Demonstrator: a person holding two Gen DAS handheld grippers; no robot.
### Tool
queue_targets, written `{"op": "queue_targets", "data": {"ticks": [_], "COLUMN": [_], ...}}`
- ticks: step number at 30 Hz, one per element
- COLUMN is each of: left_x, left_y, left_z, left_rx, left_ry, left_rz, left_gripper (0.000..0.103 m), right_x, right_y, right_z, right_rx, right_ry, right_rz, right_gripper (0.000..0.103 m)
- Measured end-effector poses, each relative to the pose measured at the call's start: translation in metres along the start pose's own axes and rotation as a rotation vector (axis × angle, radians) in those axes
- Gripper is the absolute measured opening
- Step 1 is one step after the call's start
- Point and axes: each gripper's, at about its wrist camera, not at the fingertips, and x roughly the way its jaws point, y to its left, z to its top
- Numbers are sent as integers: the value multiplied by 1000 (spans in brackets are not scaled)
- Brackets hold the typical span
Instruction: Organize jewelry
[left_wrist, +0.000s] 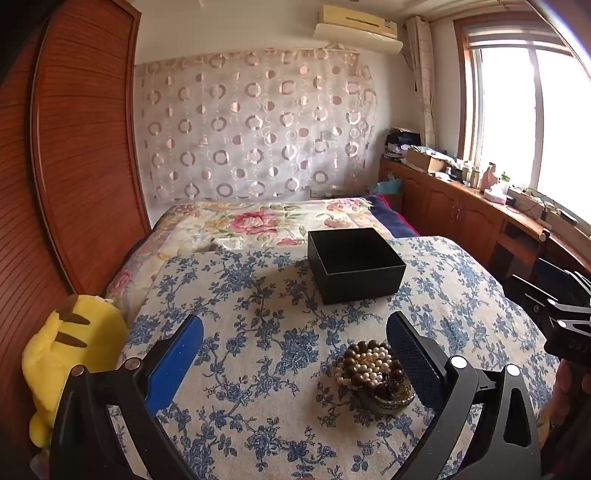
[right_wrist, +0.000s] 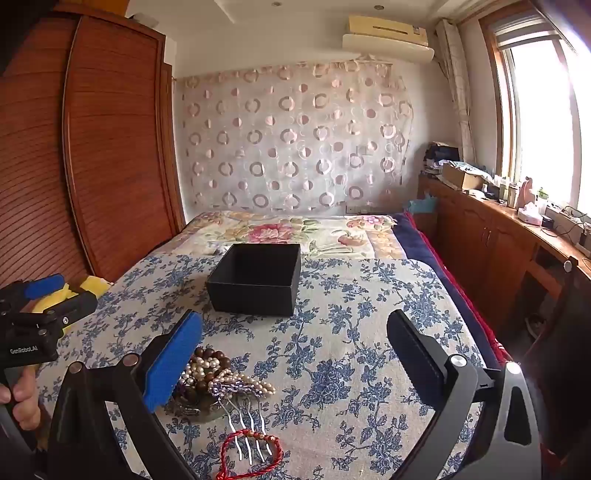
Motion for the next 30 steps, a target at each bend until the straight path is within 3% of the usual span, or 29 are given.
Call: {"op": "queue_targets", "data": {"ticks": [30], "left_x": [-3], "left_y": [-1], "left_z": [5], "left_rx": [1], "left_ry": [-9], "left_rz": [-2], "left_gripper": [96], "right_x": [1], "right_y": [-1], "right_z": [1], "right_rx": [8], "right_ry": [-3], "right_rz": [5], "right_gripper": [101]}}
